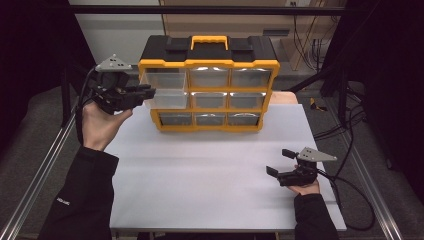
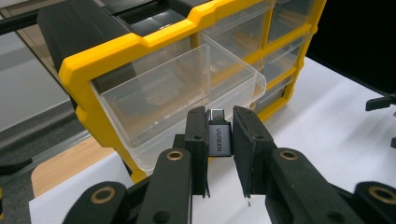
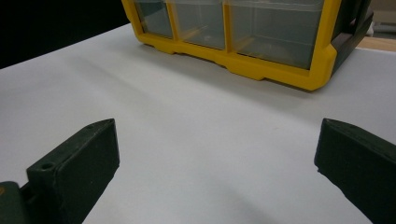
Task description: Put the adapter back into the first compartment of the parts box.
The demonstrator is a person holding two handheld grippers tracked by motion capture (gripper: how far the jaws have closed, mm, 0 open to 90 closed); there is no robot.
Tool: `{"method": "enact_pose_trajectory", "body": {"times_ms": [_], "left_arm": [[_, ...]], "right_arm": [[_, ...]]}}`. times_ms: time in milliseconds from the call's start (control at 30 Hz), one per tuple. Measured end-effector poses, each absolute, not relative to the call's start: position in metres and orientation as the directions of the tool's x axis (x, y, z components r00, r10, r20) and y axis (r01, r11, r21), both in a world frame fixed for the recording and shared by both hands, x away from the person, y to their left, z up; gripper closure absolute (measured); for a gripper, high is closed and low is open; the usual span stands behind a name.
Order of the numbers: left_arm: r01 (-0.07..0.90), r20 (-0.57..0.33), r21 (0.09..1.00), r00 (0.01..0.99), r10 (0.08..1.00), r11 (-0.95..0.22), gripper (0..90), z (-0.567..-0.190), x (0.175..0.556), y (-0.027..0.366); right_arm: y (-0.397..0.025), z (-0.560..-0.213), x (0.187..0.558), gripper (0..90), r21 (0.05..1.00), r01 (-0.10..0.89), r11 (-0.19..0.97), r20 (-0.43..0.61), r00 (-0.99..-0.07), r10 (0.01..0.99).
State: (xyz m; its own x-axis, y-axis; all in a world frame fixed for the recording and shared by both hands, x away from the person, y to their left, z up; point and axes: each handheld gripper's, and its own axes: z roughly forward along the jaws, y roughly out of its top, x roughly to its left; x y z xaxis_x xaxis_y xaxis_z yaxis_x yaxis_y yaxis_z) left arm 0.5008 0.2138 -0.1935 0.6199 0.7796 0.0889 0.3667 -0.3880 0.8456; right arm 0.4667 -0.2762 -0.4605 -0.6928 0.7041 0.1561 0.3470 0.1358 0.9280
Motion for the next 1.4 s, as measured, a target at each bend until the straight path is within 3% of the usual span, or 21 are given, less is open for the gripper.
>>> {"method": "enact_pose_trajectory", "body": {"times_ms": [1400], "left_arm": [[0.406,0.082,0.834,0.578,0.812,-0.374,75.4,-0.189,0.548,0.211]], "right_arm": [[-0.276,-0.461,0.467,0.5,0.927,0.348,0.137,0.156,-0.693,0.704]]}}
